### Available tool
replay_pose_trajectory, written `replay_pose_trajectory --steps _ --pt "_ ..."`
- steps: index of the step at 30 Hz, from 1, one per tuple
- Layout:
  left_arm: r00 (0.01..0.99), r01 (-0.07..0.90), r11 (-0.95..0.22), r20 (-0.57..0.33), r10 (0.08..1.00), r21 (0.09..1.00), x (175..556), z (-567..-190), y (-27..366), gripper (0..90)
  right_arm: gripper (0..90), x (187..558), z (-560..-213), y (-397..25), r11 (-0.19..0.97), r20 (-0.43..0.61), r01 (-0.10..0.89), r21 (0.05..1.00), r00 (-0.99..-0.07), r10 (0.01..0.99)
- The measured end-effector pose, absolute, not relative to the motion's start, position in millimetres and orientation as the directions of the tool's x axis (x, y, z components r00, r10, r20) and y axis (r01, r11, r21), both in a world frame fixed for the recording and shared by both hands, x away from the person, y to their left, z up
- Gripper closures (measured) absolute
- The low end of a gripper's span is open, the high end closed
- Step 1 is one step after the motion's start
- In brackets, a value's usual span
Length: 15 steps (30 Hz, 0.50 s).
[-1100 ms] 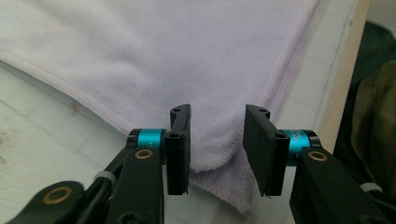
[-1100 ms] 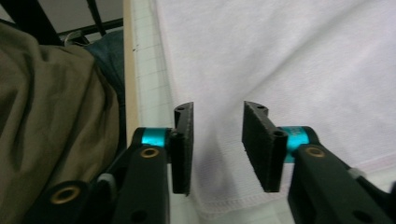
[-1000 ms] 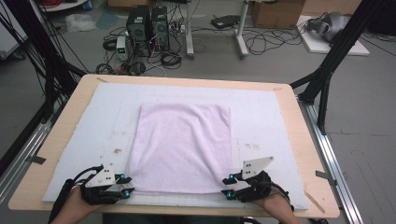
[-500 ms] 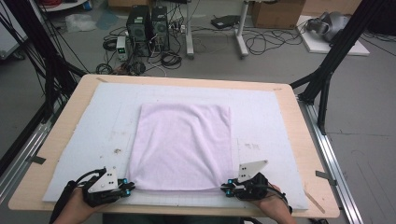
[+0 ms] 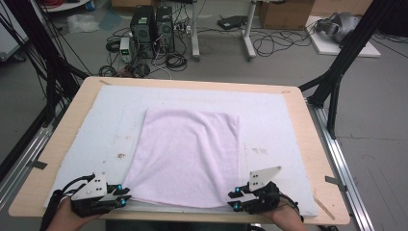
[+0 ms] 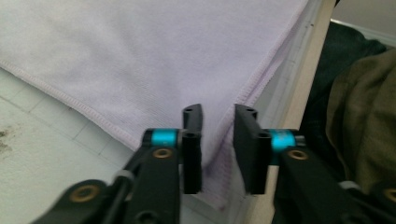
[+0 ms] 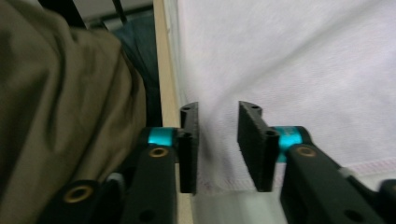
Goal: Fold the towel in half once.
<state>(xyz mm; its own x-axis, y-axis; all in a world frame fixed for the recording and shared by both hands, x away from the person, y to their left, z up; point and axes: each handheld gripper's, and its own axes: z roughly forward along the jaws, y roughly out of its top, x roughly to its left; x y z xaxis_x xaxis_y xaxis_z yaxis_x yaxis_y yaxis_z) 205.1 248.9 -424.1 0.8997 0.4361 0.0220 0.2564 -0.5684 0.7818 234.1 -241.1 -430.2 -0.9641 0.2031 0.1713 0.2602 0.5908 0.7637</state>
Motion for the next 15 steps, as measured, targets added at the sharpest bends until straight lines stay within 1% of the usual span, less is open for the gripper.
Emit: replay_pose_trajectory --steps 3,5,7,11,15 --pt "0.890 0.257 -0.545 0.025 0.456 0.798 212 -419 252 64.7 61.2 244 -419 -249 0.546 0.165 0.274 0.792 -0.956 0.242" --pt "0.881 0.257 -0.528 0.029 0.473 0.809 222 -414 254 62.6 58.9 255 -413 -251 0.541 0.141 0.278 0.793 -0.949 0.281" --pt "0.874 0.258 -0.505 0.024 0.486 0.824 234 -412 254 62.3 56.1 268 -410 -251 0.541 0.127 0.288 0.790 -0.941 0.315" --pt "0.862 0.257 -0.485 0.029 0.507 0.836 261 -407 250 61.4 56.0 297 -404 -249 0.555 0.084 0.301 0.775 -0.920 0.382" --pt "0.844 0.261 -0.463 0.032 0.535 0.847 296 -401 242 61.3 56.2 330 -399 -246 0.553 0.057 0.303 0.776 -0.908 0.416"
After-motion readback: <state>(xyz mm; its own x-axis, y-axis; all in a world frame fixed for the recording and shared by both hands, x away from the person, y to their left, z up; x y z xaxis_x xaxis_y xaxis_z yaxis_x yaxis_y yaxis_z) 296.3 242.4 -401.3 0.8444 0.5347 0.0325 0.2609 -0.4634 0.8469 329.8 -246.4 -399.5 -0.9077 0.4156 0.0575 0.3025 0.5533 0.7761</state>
